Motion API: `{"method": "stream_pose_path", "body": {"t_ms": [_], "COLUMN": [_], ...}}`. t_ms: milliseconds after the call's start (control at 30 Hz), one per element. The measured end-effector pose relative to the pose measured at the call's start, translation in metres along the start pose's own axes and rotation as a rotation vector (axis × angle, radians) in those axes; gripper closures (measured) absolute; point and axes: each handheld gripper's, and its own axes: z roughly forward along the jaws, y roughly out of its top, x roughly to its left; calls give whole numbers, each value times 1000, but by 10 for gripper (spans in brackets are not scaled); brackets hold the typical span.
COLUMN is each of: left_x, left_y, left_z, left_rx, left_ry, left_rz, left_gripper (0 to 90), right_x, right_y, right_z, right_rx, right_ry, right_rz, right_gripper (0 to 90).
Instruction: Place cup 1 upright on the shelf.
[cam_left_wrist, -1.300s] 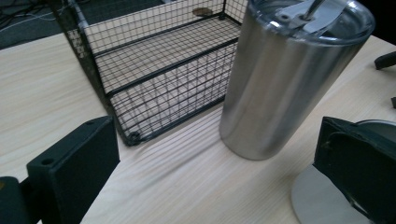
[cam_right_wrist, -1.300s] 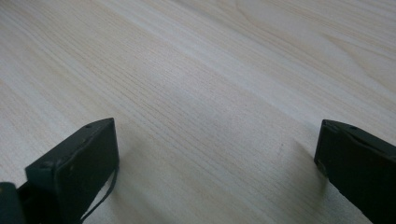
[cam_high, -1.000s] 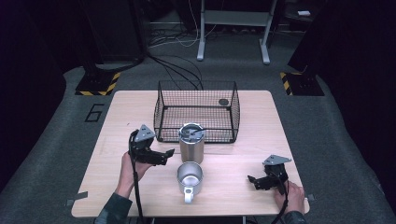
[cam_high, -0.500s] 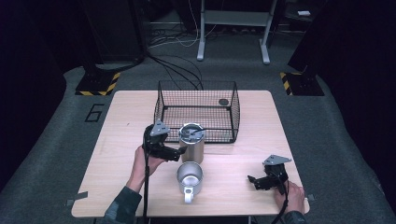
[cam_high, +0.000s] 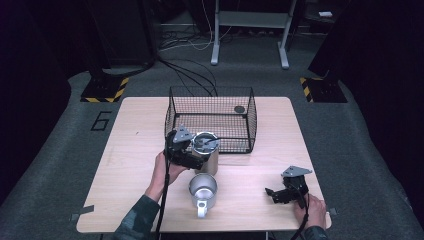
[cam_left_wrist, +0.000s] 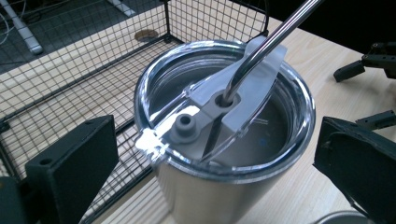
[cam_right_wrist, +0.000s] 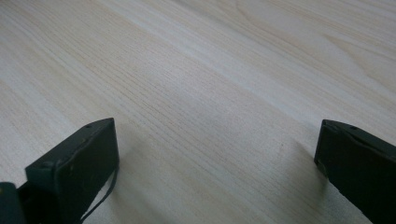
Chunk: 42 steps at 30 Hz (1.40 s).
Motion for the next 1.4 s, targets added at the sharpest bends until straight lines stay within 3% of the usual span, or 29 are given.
{"method": "stream_pose_path", "body": {"t_ms": [167, 533, 1067, 1400], "left_x": [-1, -4, -4, -5], "left_y": [2, 4, 3, 6], "left_z": [7, 23, 23, 22], "left_rx": [14, -6, -9, 6], "left_ry": [-5, 17, 4, -2], "left_rz": [14, 31, 26, 75], "left_gripper": [0, 27, 40, 41], "right_x": [0, 0, 0, 0], "right_y": [0, 0, 0, 0], "right_z": [0, 0, 0, 0], "right_rx": [0, 0, 3, 10], "right_ry": [1, 1, 3, 5], "right_rz": [0, -1, -2, -4], "right_gripper": [0, 0, 0, 0]}}
